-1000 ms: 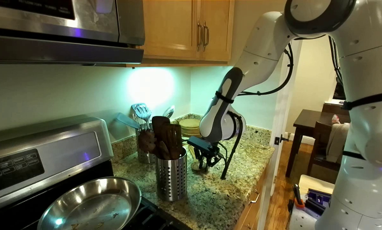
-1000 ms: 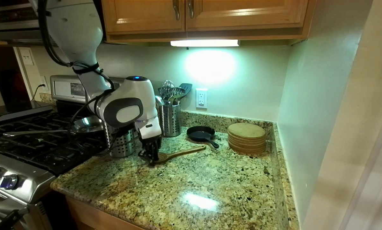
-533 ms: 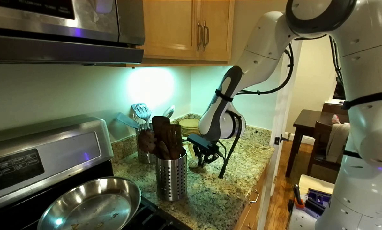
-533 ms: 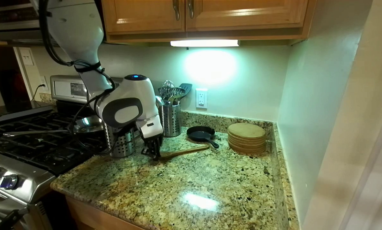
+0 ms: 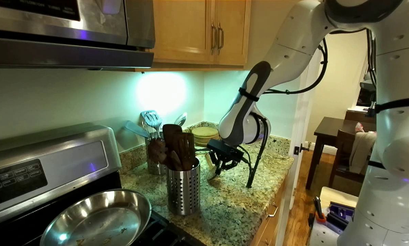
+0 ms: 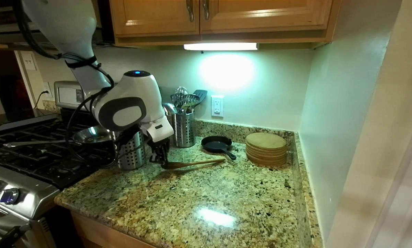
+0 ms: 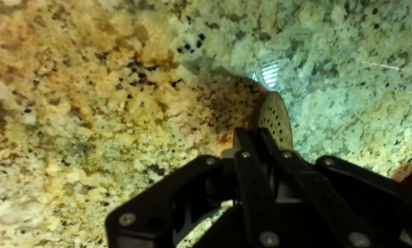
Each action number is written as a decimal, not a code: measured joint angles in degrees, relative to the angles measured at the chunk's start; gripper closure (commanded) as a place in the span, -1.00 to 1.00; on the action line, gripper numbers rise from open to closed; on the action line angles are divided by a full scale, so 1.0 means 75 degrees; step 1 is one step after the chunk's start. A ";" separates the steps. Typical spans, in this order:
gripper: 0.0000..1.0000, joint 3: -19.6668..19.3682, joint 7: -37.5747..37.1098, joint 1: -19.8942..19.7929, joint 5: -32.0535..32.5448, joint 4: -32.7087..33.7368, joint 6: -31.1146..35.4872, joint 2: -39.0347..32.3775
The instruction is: Pick the wooden spoon on the counter and put it in the utensil holder
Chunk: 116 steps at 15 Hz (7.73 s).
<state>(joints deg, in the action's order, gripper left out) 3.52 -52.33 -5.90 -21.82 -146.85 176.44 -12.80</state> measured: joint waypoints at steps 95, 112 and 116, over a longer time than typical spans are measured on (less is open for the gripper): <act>0.90 0.1636 0.5173 -0.0241 0.9124 -0.1177 -0.7323 0.9432; 0.90 0.1261 0.6707 0.1518 1.1717 -0.1197 -0.7319 0.8908; 0.90 0.1152 0.7187 0.1896 1.1993 -0.1202 -0.7319 0.8767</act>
<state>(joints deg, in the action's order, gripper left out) 12.16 1.57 8.32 68.12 -155.87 121.54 52.95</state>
